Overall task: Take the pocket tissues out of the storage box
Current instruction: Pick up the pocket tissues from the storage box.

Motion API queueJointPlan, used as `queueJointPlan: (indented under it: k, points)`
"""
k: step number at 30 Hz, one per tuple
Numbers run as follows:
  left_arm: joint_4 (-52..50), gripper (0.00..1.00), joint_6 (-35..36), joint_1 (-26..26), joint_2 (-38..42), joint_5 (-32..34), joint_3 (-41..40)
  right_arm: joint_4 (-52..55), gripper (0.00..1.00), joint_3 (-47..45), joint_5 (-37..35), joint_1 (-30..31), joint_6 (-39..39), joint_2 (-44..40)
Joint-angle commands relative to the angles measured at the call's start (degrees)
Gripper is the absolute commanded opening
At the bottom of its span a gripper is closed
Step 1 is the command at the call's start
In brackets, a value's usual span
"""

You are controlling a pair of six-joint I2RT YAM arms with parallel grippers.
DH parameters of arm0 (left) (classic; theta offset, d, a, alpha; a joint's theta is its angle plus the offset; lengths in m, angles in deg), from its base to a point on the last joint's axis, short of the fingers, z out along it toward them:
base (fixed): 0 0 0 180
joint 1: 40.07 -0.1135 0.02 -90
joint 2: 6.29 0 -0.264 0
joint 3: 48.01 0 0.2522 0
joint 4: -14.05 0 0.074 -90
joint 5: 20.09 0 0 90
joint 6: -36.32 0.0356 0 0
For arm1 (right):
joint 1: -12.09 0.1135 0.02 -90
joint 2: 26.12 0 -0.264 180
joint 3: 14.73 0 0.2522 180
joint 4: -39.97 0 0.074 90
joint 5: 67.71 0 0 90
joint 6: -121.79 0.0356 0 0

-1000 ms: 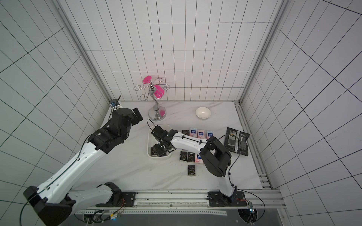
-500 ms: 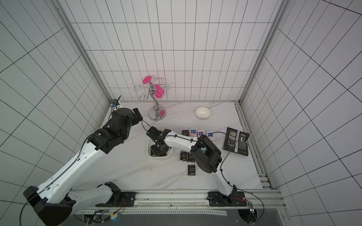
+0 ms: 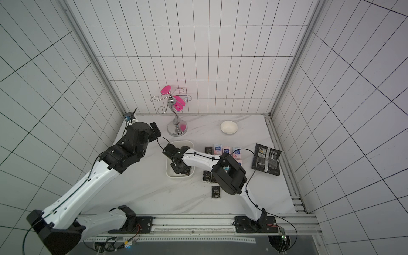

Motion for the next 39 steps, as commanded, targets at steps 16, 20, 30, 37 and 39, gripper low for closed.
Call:
queueJointPlan:
  k: [16, 20, 30, 37, 39]
  points:
    - [0.63, 0.98, 0.53, -0.7, 1.5, 0.01, -0.18, -2.72, 0.46, -2.42, -2.01, -1.44, 5.93, -7.88]
    - [0.49, 0.99, 0.45, -0.7, 1.53, -0.2, -0.2, -4.62, 0.46, -4.06, -0.24, -1.61, 11.8, -8.67]
    - [0.57, 0.99, 0.56, -0.7, 1.83, -0.33, -0.18, -10.91, 0.47, -7.85, 5.49, -3.37, 21.47, -6.11]
    - [0.52, 0.98, 0.62, -0.7, 1.74, -0.48, -0.26, -11.11, 0.48, -8.87, 4.75, -4.02, 22.82, -4.57]
    - [0.62, 0.99, 0.62, -0.7, 1.91, -0.52, -0.23, -11.46, 0.48, -9.27, 4.79, -4.32, 22.9, -4.15]
